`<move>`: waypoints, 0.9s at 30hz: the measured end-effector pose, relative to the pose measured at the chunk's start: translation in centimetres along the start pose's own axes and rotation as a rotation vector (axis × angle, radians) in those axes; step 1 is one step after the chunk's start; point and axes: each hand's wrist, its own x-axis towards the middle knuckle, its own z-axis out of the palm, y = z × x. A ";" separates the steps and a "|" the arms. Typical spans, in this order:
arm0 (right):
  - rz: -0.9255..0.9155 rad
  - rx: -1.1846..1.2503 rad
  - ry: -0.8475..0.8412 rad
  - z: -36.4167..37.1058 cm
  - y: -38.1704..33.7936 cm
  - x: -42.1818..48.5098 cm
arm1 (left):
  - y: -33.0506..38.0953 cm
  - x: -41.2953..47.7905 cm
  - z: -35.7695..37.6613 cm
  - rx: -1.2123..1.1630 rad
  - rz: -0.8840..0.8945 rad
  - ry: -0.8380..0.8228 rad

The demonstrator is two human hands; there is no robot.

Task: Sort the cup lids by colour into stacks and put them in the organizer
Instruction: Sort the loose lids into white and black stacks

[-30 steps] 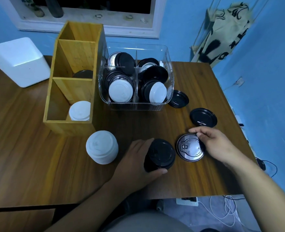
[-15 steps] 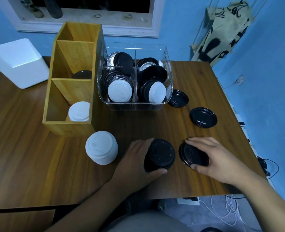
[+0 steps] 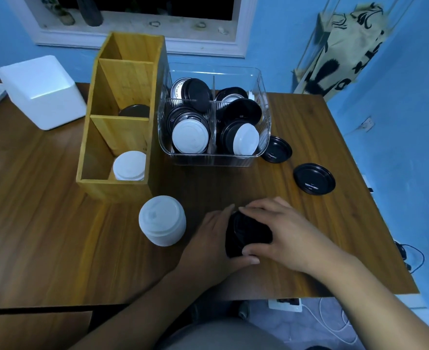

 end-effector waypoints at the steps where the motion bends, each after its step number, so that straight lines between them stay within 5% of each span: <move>1: 0.007 0.004 -0.006 0.0 -0.1 0.1 | 0.0 0.0 0.0 -0.005 0.005 0.002; 12: 0.079 0.006 -0.108 -0.5 -1.2 1.3 | 0.2 0.0 0.2 -0.005 0.083 0.032; 17: 0.062 0.222 0.080 -0.3 1.4 -1.2 | 0.4 0.3 0.5 0.046 0.116 0.098; 21: 0.192 -0.073 0.433 -2.2 7.4 -3.0 | 1.4 1.9 1.3 0.119 0.062 0.086; 27: 0.256 -0.377 0.270 -3.0 14.4 -2.4 | 3.1 4.9 2.8 0.215 0.024 0.089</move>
